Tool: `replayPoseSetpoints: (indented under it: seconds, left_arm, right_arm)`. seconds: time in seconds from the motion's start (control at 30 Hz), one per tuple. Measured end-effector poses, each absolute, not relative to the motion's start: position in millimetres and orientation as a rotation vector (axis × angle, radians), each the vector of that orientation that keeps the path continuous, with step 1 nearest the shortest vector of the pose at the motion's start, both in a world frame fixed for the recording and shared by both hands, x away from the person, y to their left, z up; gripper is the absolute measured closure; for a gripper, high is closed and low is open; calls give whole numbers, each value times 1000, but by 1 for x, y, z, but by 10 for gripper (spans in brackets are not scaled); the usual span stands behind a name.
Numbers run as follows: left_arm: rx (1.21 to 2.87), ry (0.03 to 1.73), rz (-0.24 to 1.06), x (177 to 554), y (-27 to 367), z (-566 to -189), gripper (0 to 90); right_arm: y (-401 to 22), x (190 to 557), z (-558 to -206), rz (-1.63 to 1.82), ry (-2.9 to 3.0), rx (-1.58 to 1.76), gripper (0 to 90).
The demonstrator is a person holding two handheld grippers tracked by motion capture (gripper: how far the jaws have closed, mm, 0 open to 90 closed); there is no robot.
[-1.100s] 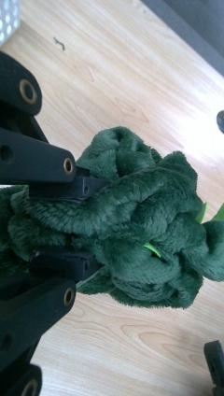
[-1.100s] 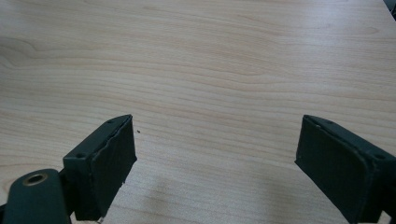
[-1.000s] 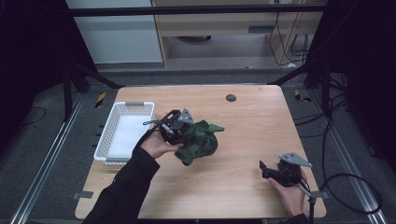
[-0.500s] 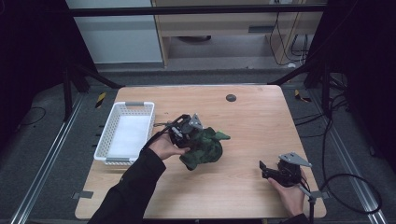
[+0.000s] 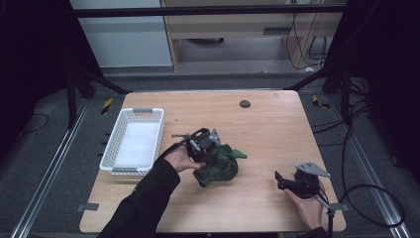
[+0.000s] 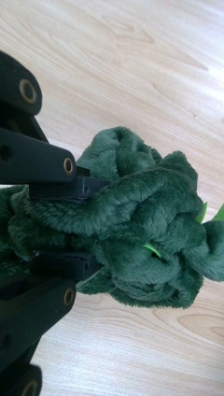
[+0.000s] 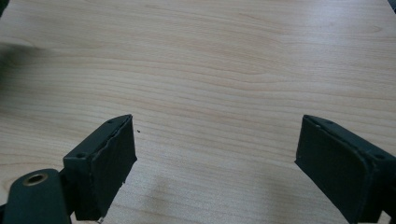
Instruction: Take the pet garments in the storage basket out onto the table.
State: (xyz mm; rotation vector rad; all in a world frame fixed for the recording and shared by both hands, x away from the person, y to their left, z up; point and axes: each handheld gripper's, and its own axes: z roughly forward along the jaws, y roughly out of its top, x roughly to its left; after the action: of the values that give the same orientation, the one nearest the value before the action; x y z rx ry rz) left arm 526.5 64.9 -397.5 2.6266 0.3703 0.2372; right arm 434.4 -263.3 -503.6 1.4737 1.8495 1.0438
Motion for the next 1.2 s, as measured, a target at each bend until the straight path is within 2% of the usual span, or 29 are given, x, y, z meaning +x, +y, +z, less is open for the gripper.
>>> replayPoseSetpoints:
  seconds: [0.47, 0.57, 0.6, 0.77, 0.9, 1.2]
  left_arm:
    - [2676, 381, 225, 527, 54, -419, 670]
    - [2676, 392, 233, 528, 55, -420, 614]
    - [2678, 401, 230, 528, 56, -420, 568]
    - [2672, 395, 237, 527, 58, -418, 505]
    - [2644, 403, 257, 526, 60, -415, 414]
    - [2571, 446, 294, 522, 71, -405, 333]
  right_arm:
    - [-263, 434, -504, 1045, 1853, 1476, 119]
    - [-264, 434, -504, 1044, 1852, 1475, 119]
    - [-264, 434, -504, 1046, 1852, 1475, 119]
    - [-263, 434, -504, 1045, 1853, 1476, 119]
    - [-264, 434, -504, 1044, 1852, 1475, 119]
    - [-264, 434, -504, 1042, 1852, 1475, 119]
